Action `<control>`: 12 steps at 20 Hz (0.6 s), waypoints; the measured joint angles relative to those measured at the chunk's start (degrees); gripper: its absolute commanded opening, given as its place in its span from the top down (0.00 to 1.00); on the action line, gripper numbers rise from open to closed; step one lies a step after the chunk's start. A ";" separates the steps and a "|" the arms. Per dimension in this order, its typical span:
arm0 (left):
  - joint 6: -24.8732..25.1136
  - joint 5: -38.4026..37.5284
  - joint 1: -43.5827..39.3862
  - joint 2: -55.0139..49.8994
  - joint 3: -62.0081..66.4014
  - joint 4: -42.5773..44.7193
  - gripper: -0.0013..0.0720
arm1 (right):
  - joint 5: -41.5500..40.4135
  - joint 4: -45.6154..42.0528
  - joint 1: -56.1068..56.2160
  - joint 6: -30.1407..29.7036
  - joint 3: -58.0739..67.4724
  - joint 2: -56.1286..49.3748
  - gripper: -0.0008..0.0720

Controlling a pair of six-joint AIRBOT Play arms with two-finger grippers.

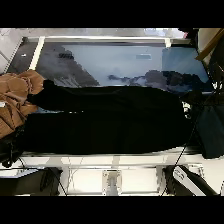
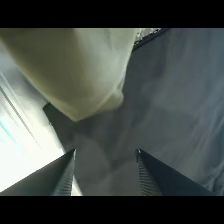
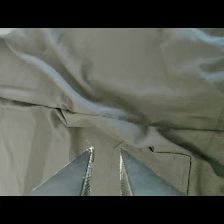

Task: Fold the clothes and pants, and hang the long-sleeved shirts on hangers.

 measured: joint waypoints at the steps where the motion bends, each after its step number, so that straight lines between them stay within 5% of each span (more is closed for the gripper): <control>1: -0.02 0.22 0.00 -0.26 0.09 0.63 0.43 | 0.15 0.00 0.00 0.22 0.00 0.00 0.71; 12: -1.09 1.53 -0.61 -5.16 2.36 0.70 0.51 | 1.40 -0.50 0.00 0.87 0.00 0.00 0.71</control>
